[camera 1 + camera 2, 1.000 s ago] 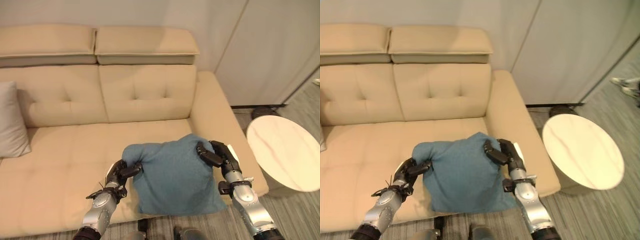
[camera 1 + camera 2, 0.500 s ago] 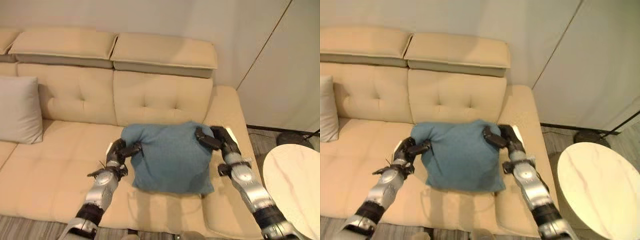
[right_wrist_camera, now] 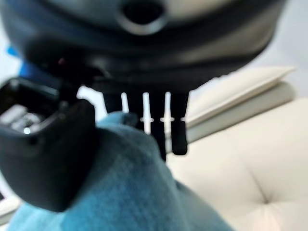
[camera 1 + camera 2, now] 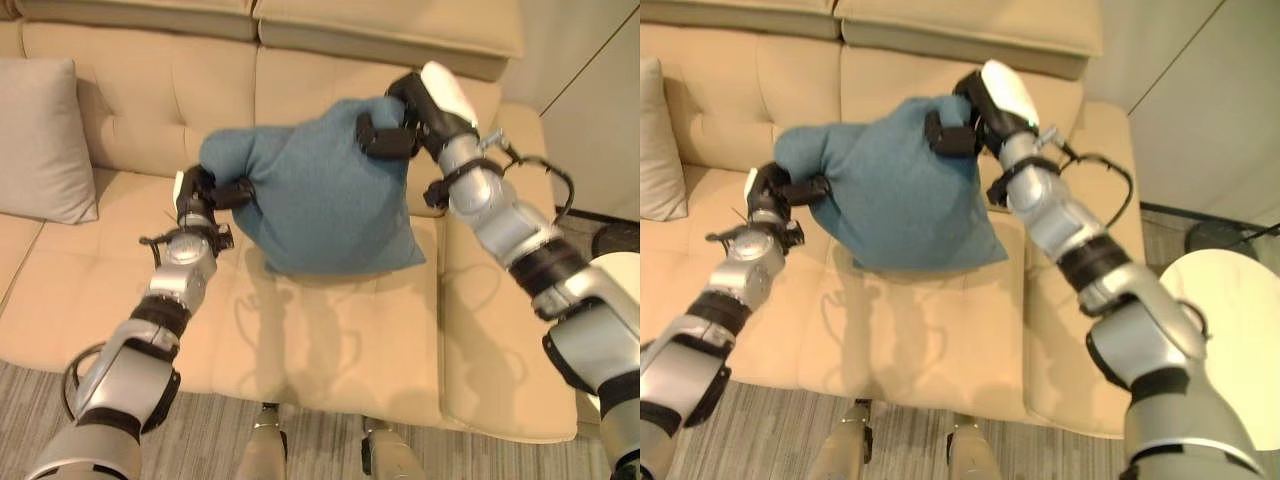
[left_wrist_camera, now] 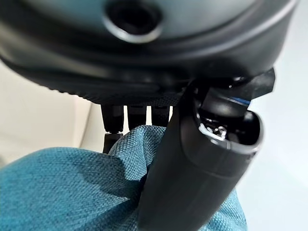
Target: Pick up all the scattered cushions and arrange them neatly on the sofa.
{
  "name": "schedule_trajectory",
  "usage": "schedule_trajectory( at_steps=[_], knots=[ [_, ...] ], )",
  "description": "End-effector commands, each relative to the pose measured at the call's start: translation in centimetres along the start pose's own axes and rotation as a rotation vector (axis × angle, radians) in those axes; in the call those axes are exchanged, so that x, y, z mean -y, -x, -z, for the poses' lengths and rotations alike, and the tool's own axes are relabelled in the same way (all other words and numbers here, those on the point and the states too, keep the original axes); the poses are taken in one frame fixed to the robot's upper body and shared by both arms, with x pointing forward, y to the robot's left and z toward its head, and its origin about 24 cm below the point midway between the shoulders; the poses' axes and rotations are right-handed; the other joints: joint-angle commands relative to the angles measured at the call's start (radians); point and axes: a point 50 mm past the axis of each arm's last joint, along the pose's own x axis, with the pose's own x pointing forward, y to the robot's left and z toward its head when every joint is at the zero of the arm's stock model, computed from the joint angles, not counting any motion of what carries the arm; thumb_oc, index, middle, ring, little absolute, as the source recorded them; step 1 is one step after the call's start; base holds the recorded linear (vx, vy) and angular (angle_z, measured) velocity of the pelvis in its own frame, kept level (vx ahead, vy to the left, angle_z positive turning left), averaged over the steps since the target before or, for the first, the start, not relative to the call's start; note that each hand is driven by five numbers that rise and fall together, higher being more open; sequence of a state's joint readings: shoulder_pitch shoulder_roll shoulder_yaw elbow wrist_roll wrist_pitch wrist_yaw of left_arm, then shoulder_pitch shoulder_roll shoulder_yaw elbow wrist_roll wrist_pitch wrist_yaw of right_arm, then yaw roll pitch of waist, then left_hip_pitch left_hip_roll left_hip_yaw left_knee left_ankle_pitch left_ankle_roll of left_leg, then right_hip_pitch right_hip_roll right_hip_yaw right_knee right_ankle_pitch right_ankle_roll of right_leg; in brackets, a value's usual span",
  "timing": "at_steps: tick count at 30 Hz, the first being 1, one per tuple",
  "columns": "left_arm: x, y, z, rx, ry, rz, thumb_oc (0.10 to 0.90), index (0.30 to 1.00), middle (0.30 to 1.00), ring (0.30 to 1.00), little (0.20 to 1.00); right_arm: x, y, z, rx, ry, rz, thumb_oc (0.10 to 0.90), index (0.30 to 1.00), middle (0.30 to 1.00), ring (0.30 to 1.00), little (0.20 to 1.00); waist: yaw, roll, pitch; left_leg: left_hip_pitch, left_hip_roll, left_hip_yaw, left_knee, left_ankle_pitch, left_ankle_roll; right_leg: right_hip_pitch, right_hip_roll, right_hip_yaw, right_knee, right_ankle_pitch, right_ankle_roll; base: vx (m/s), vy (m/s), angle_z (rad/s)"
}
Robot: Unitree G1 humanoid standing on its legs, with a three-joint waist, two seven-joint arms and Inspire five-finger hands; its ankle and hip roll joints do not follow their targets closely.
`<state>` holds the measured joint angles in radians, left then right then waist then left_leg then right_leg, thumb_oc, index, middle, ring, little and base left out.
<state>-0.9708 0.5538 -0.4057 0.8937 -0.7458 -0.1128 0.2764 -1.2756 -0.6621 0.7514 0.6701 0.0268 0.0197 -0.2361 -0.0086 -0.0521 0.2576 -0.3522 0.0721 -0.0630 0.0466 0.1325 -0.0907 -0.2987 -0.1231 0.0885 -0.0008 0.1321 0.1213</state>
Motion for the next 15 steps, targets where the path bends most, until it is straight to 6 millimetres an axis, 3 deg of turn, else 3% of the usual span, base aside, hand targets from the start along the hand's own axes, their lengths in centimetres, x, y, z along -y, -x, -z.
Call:
schedule_trajectory(
  at_steps=[1,3,8,15],
  knots=[
    [3.7,-0.6,-12.7,0.467,0.013,0.133,0.400,0.300,0.300,0.300,0.300,8.7,-2.2,-5.2,0.181,0.032,0.301,0.400,0.300,0.300,0.300,0.300,0.031,0.017,-0.069,-0.014,0.061,0.038,-0.031,-0.025,-0.059,0.008,0.001,0.017,0.109,-0.143,0.057,0.04,0.027,0.00],
    [4.0,-0.8,-14.4,0.498,-0.056,0.137,0.400,0.300,0.300,0.300,0.300,11.4,-2.2,-4.0,0.123,0.067,0.374,0.400,0.300,0.300,0.300,0.300,0.027,0.019,-0.057,-0.043,0.060,0.042,-0.029,-0.022,-0.063,-0.016,-0.006,0.013,0.094,-0.129,0.063,0.04,0.014,-0.01],
    [3.3,-1.3,-16.3,0.514,-0.060,0.079,0.400,0.300,0.300,0.300,0.300,13.2,-2.0,-2.1,0.041,0.012,0.457,0.400,0.300,0.300,0.300,0.300,0.025,0.021,-0.027,-0.085,0.059,0.046,-0.007,-0.034,-0.062,-0.052,-0.016,0.015,0.086,-0.116,0.070,0.06,-0.014,-0.05],
    [2.8,-1.2,-19.8,0.574,-0.037,0.003,0.400,0.300,0.300,0.300,0.300,15.6,-1.8,-1.8,0.000,-0.009,0.571,0.400,0.300,0.300,0.300,0.300,0.015,0.031,-0.012,-0.130,0.055,0.062,-0.014,-0.030,-0.064,-0.111,-0.031,0.012,0.067,-0.084,0.082,0.06,-0.006,-0.11]
  ],
)
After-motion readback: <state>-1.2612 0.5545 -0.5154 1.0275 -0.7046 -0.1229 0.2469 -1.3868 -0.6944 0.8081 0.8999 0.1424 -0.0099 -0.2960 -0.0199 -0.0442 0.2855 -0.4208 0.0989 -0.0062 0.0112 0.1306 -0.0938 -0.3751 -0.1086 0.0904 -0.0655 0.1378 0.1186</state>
